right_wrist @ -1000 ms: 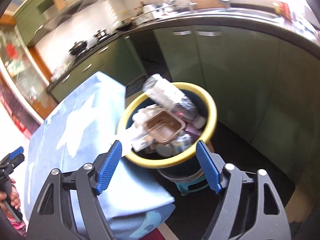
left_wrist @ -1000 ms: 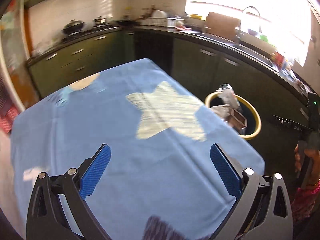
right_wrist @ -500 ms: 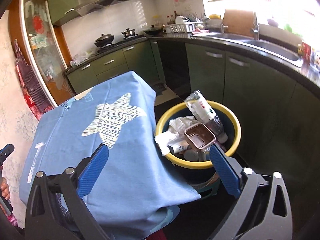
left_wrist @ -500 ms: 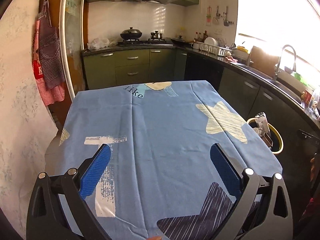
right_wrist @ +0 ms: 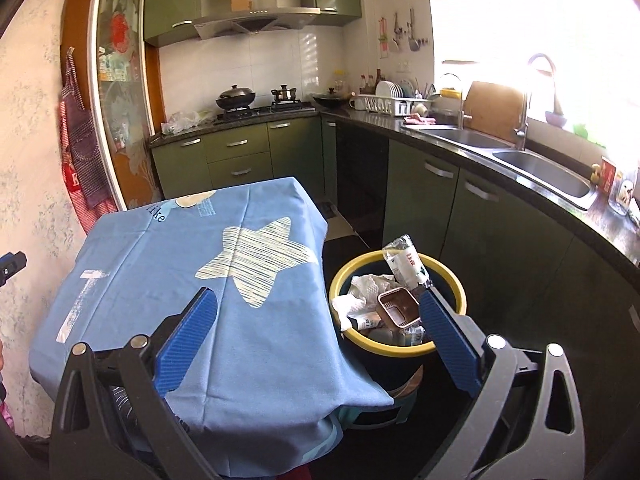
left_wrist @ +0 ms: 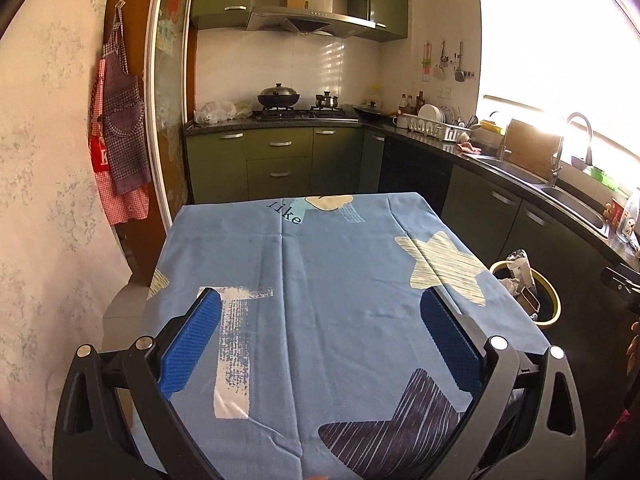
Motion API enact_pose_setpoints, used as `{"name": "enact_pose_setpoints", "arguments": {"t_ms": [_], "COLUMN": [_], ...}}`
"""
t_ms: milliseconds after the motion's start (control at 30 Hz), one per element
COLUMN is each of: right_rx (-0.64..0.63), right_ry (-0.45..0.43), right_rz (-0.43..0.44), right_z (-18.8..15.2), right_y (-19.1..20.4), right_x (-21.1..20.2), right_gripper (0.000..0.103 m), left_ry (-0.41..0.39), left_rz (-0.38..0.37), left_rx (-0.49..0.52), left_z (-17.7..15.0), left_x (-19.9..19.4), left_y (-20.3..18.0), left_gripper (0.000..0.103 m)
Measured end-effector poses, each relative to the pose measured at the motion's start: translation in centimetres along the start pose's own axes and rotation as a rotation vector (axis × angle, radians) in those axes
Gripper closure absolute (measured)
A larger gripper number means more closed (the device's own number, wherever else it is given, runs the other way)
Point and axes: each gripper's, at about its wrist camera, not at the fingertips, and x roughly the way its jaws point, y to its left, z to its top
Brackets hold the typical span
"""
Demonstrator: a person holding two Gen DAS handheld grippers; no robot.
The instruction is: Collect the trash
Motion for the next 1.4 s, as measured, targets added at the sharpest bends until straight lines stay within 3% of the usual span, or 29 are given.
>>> {"name": "enact_pose_setpoints", "arguments": {"t_ms": [500, 1400], "right_rx": [0.001, 0.007], "right_ry": [-0.031, -0.026], "right_rz": [0.005, 0.003], "right_z": [0.1, 0.1], "right_y": [0.2, 0.3], "right_x": [-1.3, -1.3], "right_gripper": [0.007, 0.007], "left_ry": [-0.040, -0.033], "left_rz": [0.013, 0.012], "left_rx": [0.021, 0.014], "left_z": [0.7, 0.8], "left_x": [-3.0, -2.5], "left_y": [-0.7, -0.2], "left_gripper": [0.005, 0.005]}}
